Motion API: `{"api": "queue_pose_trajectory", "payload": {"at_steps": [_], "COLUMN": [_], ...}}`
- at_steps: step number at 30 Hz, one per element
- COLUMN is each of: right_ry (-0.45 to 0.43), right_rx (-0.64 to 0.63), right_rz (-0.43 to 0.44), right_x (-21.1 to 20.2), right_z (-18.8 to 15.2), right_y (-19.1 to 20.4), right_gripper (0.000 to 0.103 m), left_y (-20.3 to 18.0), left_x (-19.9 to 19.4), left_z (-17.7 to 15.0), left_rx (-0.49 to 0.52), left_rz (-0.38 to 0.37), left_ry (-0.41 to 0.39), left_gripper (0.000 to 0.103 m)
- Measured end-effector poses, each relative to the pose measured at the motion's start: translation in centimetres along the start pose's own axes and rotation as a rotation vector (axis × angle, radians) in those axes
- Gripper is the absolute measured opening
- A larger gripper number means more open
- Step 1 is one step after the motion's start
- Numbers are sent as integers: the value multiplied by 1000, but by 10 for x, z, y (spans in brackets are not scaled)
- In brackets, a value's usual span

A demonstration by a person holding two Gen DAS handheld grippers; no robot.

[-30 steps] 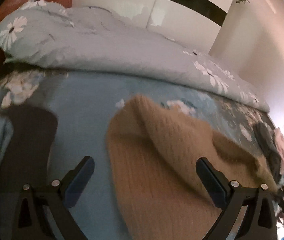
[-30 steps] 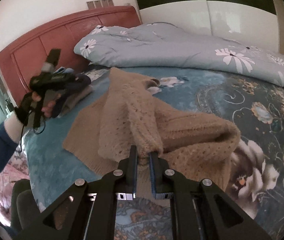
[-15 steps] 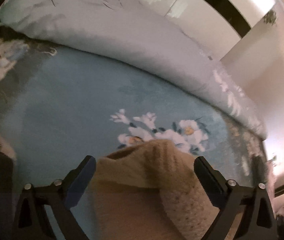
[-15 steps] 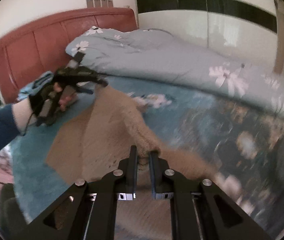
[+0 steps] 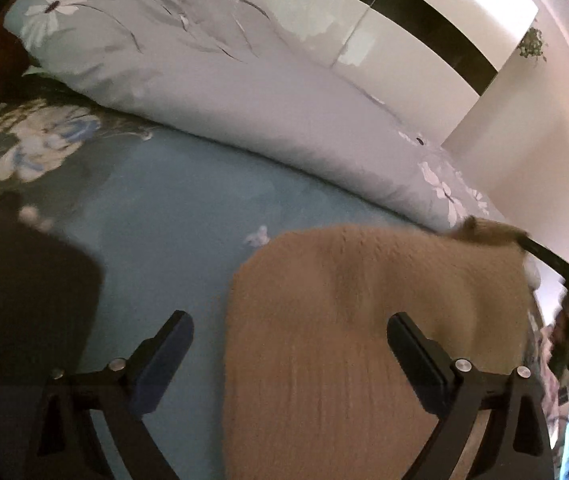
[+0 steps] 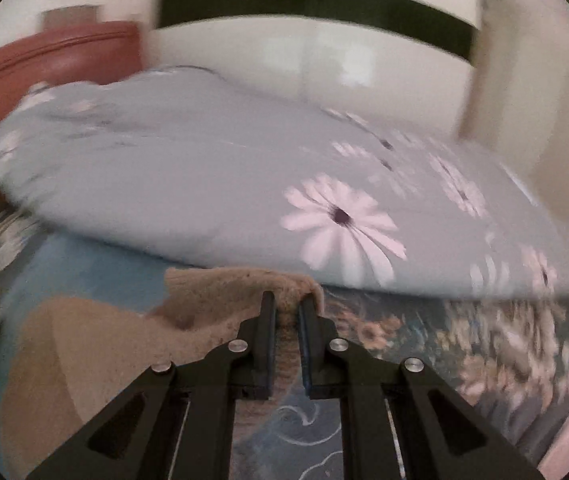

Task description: Fold clothes

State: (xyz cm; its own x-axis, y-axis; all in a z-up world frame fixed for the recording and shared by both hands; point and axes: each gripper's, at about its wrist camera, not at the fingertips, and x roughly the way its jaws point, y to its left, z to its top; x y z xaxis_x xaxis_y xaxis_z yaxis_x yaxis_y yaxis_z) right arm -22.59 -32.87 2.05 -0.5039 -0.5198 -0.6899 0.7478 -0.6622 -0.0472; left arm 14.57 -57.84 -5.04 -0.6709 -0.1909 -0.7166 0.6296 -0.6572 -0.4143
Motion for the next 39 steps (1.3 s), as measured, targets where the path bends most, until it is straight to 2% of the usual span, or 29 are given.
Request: {"api": "queue_pose_trajectory", "payload": {"at_steps": [2,6,10,11,13,15,19,22,26,28,33,39], "right_ry": [52,137,161,156,132,108,76,134,242,266,250,259], "right_rx": [49,61,36,29,18,13,66,93,129,161,275,244], "right_rz": [-17,-12,24,35,64,97,170,240,288,326,472,526], "right_x": [23,53,51,45,23,2,-57,-88,-107,-112,-111,-103], "right_z": [-12,-34,-45,-46,-47,-49,-90,-150,-230,-256,-272,-271], "right_y": [-7,-4,-1,-2,-6,-9,-33,-50,-61,-65,-64,-33], "right_gripper": [10,11,14,20,39,48,49,49,49,49,49,49], "left_y": [2,4,0,-2,-2,-2,-3,3,4,2,-2,-2], "left_x": [-8,-12,-11,-11,-12,-16,-24,-30,-33,-34,-36,-40], "left_z": [-15,-45,-70,-73,-82,-88,-103,-117,-134,-141,-151,-161], "left_rx": [11,38,57,53,30,12,-11,-49,-76,-69,-74,-87], "left_rz": [29,66,89,93,87,78,72,56,37,35,21,1], "left_ry": [14,60,101,104,117,124,132,148,168,169,157,129], "left_gripper": [99,99,99,99,99,99,99,99,99,98,97,96]}}
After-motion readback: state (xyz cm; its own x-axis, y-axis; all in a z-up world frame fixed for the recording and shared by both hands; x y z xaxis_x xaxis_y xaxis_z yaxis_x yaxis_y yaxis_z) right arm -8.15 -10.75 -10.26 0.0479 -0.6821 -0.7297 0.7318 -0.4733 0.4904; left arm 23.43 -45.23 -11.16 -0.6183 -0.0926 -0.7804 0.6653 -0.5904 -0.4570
